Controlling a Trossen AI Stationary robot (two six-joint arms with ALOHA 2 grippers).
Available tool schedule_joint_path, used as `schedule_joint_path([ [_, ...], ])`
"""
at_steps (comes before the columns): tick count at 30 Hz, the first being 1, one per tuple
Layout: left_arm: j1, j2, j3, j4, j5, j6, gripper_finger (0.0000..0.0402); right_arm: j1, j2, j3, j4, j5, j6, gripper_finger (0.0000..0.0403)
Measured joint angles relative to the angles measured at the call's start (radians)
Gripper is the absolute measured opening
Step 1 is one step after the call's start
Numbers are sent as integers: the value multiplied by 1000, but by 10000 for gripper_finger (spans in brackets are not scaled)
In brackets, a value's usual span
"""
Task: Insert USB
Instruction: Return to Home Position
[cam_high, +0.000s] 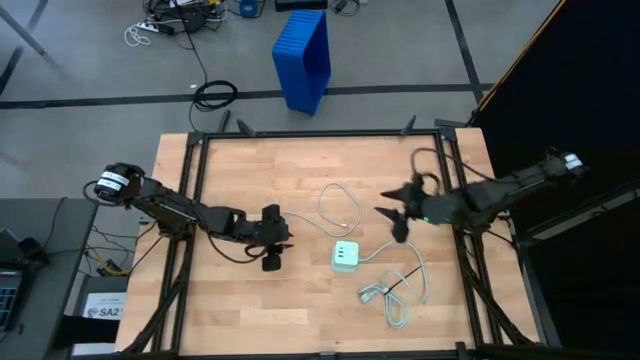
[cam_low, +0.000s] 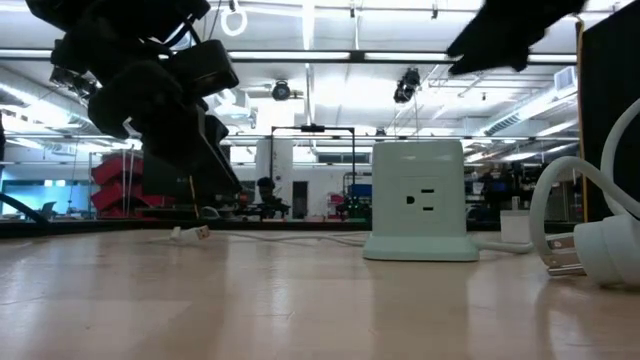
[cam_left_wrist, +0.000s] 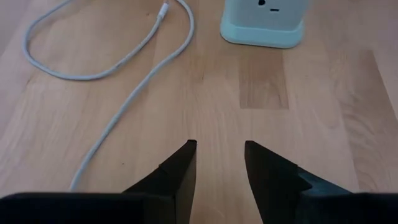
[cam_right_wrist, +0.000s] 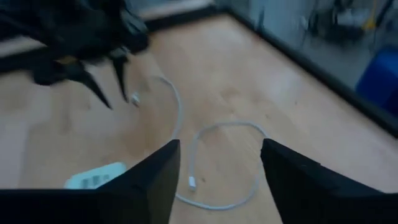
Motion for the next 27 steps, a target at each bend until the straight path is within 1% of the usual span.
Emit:
schedule_joint_path([
  [2, 0, 0, 0, 13, 0, 5, 122, 98, -67, -68, 79, 93, -18, 165],
  [4, 0, 0, 1, 35, 0, 31, 122, 180, -113, -144, 188, 145, -65, 150],
  [8, 2, 0, 57, -5, 0, 82, 122, 288, -143, -317, 484, 134, -221, 109],
  [11, 2, 0, 123, -55, 0, 105, 122, 333, -143, -436, 709, 117, -358, 67],
  [14, 2, 0, 180, -80, 0, 133, 122, 348, -163, -524, 895, 129, -526, 17],
  [15, 1, 0, 194, -82, 0, 141, 122, 347, -177, -545, 947, 141, -581, 9],
  [17, 1, 0, 210, -81, 0, 161, 122, 334, -217, -575, 1038, 152, -671, 7],
  [19, 1, 0, 218, -83, -1, 180, 122, 310, -272, -590, 1067, 142, -729, 3],
  [21, 2, 0, 220, -76, -7, 191, 122, 276, -330, -593, 1051, 136, -744, 1],
  [25, 2, 0, 220, -58, -10, 210, 122, 169, -423, -595, 916, 167, -725, 0],
  [27, 3, 0, 220, -54, -11, 211, 122, 101, -458, -595, 865, 150, -704, 0],
])
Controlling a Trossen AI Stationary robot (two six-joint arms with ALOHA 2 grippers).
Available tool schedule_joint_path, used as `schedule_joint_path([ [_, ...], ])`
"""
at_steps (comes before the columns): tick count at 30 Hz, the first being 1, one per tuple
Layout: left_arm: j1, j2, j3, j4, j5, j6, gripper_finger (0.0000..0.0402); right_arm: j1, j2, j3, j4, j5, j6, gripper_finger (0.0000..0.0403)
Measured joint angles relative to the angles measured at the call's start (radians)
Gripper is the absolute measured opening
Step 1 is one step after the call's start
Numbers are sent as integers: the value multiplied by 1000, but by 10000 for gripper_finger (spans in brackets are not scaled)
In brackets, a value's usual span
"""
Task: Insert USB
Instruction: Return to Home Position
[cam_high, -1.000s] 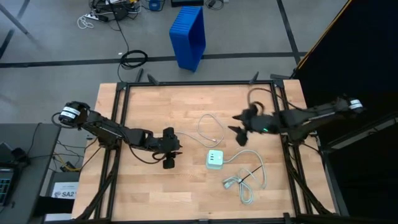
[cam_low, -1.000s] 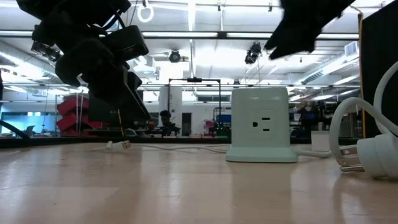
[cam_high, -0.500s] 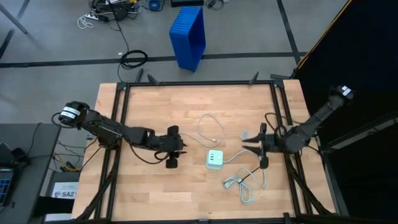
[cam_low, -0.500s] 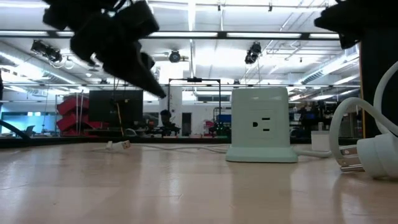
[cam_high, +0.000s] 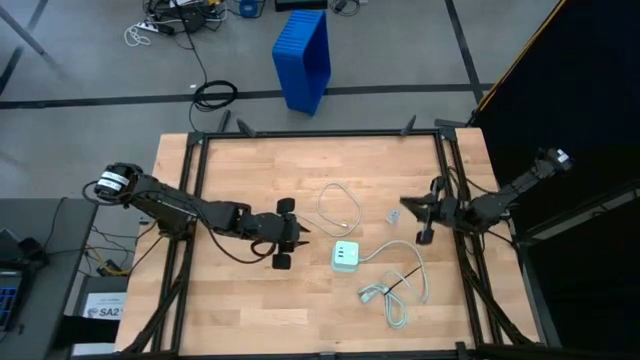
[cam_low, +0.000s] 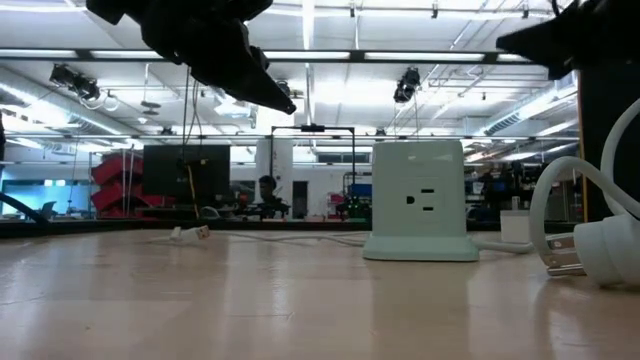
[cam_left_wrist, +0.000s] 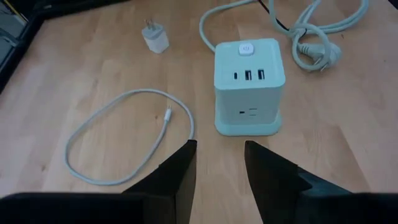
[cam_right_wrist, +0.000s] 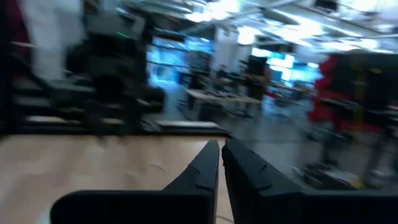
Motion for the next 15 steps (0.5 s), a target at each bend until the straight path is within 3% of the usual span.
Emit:
schedule_joint_path([
  [9, 28, -6, 0, 14, -11, 35, 121, -311, -38, 0, -174, -372, 165, 0],
  [15, 40, -139, -12, -30, -54, 68, 109, -377, -63, 0, -223, -455, 230, 0],
])
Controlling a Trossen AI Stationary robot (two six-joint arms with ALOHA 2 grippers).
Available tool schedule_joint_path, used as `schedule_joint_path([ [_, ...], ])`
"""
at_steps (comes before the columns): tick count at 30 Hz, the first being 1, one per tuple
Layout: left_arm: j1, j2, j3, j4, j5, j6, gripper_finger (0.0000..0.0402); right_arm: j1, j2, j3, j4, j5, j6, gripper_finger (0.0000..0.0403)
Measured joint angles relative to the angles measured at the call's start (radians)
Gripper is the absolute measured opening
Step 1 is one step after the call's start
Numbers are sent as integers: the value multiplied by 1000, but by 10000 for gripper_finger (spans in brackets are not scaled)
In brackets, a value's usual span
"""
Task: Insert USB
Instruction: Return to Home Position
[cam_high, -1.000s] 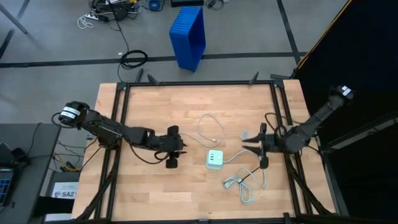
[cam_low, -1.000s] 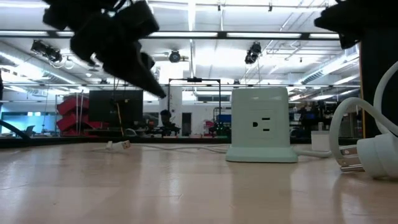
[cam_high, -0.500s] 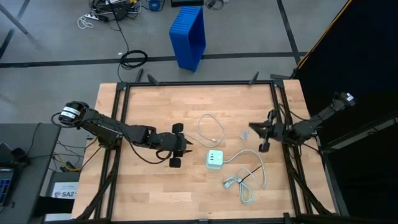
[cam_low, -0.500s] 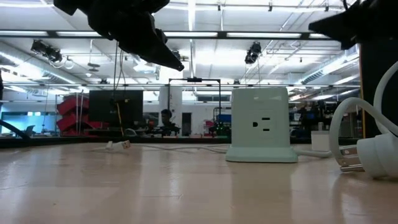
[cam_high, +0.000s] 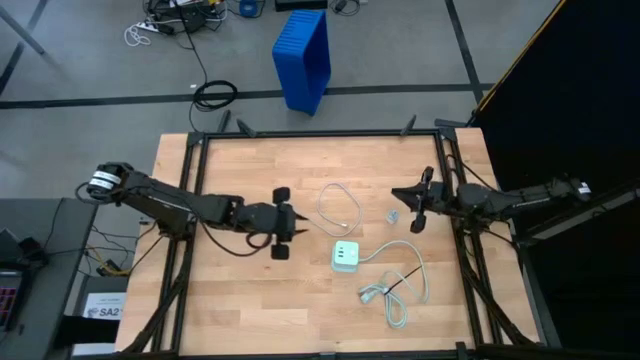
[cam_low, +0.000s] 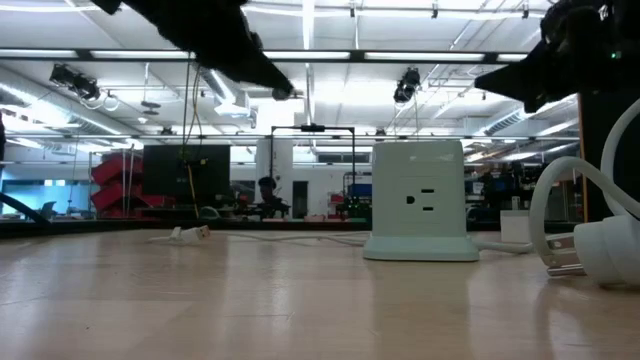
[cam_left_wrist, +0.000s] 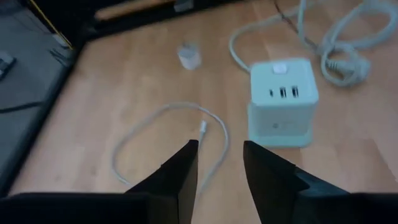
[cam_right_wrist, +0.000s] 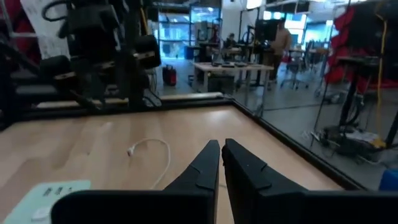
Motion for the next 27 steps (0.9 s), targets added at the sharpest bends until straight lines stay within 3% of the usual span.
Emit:
schedule_joint_path([
  [8, -3, -392, -196, 63, -7, -43, 68, 26, -194, 0, -86, 7, -85, 0],
  [14, -2, -646, -374, 63, -7, -94, 28, 24, -371, 49, -370, 37, -68, 0],
  [19, -2, -772, -465, 112, -6, -58, 3, 23, -353, 128, -475, 15, -11, 0],
  [27, -1, -923, -545, 176, 60, -22, 1, 23, -365, 83, -478, -25, -9, 0],
])
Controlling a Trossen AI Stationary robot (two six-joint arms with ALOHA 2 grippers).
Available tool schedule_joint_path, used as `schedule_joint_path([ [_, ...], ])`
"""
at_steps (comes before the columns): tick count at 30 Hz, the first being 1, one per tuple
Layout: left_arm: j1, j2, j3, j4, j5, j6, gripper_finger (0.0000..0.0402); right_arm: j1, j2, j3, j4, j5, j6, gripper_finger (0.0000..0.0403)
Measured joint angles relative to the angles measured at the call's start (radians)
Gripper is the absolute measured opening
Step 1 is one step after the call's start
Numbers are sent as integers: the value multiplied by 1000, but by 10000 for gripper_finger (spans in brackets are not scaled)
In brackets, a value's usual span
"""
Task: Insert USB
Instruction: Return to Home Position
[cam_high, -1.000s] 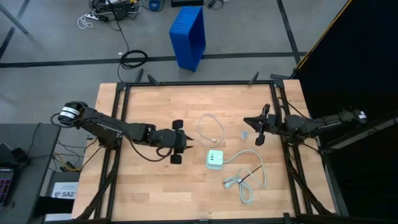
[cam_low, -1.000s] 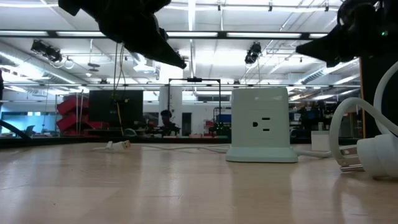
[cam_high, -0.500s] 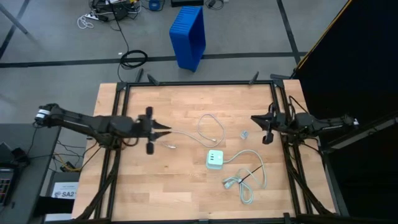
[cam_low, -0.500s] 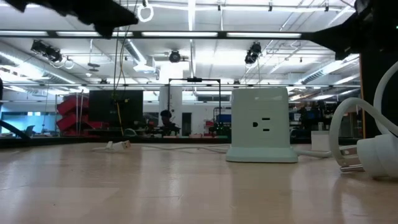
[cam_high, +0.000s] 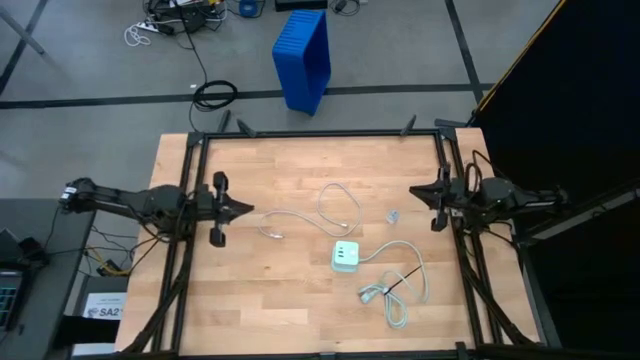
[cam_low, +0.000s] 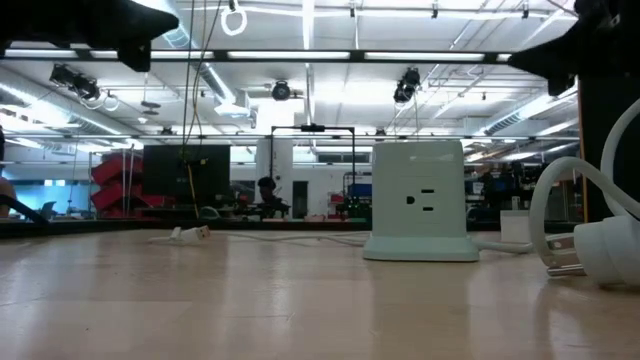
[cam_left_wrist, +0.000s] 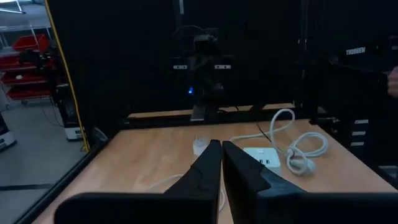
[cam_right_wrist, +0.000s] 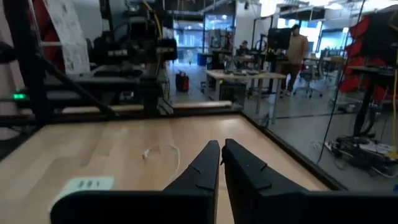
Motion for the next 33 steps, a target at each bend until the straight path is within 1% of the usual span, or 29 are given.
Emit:
schedule_joint_path([
  [4, 0, -25, -55, 25, 2, 2, 0, 0, 0, -71, 73, -4, -1, 0],
  [10, 0, -31, -187, 180, 2, 4, 0, -8, 3, -181, 225, -40, -39, 0],
  [13, 0, -31, -262, 270, 2, 1, 0, -28, 10, -181, 222, -102, -37, 0],
  [14, 0, -31, -273, 269, 2, -10, 0, -35, 9, -181, 218, -123, -34, 0],
  [19, 1, -27, -273, 209, 5, -50, 0, -71, 19, -181, 214, -155, -14, 0],
  [24, 1, -27, -273, 209, 5, -42, 0, -108, 43, -181, 213, -153, 36, 0],
  [26, 1, -27, -273, 209, 0, -15, 0, -119, 56, -182, 214, -152, 62, 0],
  [30, 1, -27, -273, 209, -2, 51, 0, -137, 77, -182, 214, -151, 31, 4],
  [33, 1, -27, -273, 209, -3, 60, 0, -138, 85, -182, 213, -151, 27, 9],
])
